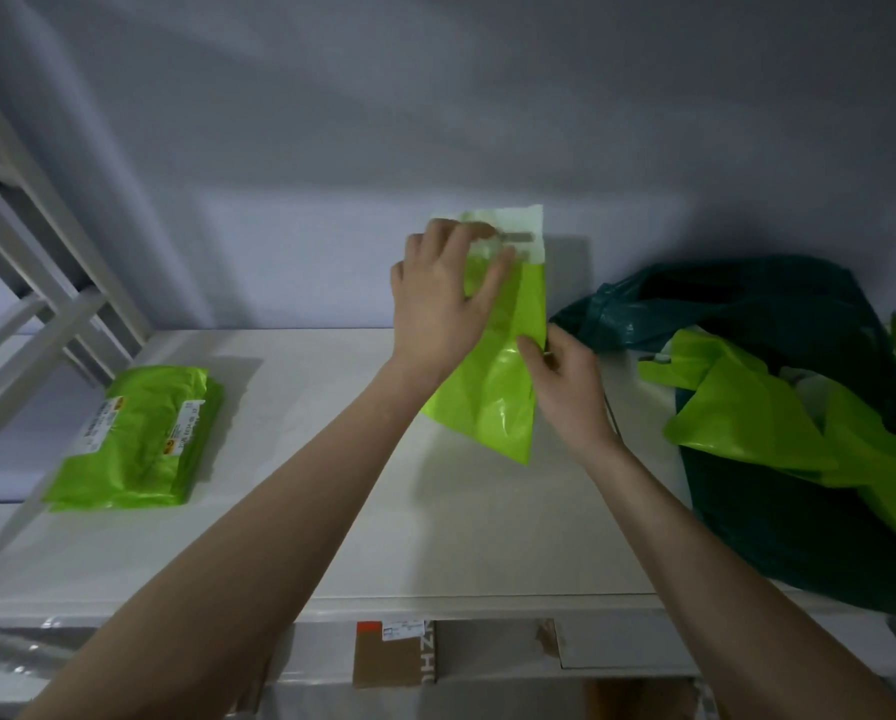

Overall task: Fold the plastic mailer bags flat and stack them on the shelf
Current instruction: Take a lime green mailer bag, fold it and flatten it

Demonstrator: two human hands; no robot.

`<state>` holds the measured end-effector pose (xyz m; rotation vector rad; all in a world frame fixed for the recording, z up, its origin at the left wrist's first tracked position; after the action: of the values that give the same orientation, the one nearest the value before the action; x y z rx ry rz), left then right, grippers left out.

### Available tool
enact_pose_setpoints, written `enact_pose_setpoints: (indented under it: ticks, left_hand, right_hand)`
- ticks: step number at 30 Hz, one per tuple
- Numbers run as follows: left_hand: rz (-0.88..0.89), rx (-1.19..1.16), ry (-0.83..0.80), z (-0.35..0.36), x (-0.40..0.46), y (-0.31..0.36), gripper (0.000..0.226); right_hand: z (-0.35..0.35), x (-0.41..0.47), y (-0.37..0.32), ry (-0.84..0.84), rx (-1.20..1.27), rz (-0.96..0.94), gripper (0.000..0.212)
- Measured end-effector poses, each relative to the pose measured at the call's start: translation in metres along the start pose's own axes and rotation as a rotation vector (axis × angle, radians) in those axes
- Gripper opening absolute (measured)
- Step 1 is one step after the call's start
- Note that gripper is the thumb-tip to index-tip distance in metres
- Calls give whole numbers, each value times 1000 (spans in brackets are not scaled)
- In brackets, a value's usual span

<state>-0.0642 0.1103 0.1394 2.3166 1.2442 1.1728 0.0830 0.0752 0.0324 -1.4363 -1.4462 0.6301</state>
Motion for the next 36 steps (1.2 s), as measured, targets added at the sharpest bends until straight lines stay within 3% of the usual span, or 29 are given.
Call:
enact_pose_setpoints:
  ticks: [3, 8, 15, 21, 24, 27, 34, 36]
  left_hand:
    - [-104, -134, 85, -10, -3, -40, 37]
    - [-437, -324, -156, 24, -24, -107, 38]
    - [-549, -409, -248, 46, -43, -118, 30]
    - [-570, -492, -204, 46, -40, -125, 24]
    - [-531, -537, -149, 42, -39, -124, 15]
    - [-478, -439, -132, 36, -43, -114, 12]
    - [-438, -265, -45, 29, -55, -102, 21]
    - [-418, -210, -23, 26, -58, -99, 21]
  right_hand:
    - [-12, -1, 8, 52, 113, 15, 29]
    - [-22, -6, 7, 62, 245, 17, 11]
    - [-23, -8, 8, 44, 266, 19, 15]
    - [-20, -11, 4, 2, 243, 22, 26]
    - [-23, -12, 5, 20, 210, 28, 19]
    - [-30, -12, 7, 75, 135, 9, 11]
    - [-29, -19, 8, 193, -84, 12, 30]
    - [-29, -22, 5, 236, -141, 15, 27]
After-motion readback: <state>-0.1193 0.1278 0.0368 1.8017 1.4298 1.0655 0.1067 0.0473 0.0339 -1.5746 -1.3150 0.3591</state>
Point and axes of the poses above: each hand's wrist, its own x-axis towards the middle knuckle, its own z-axis out of the palm, y = z × x, the point moved 10 cm from there along x, towards the middle knuckle, and after that the axes turned 12 degrees about -y, right-handed, at the moved point
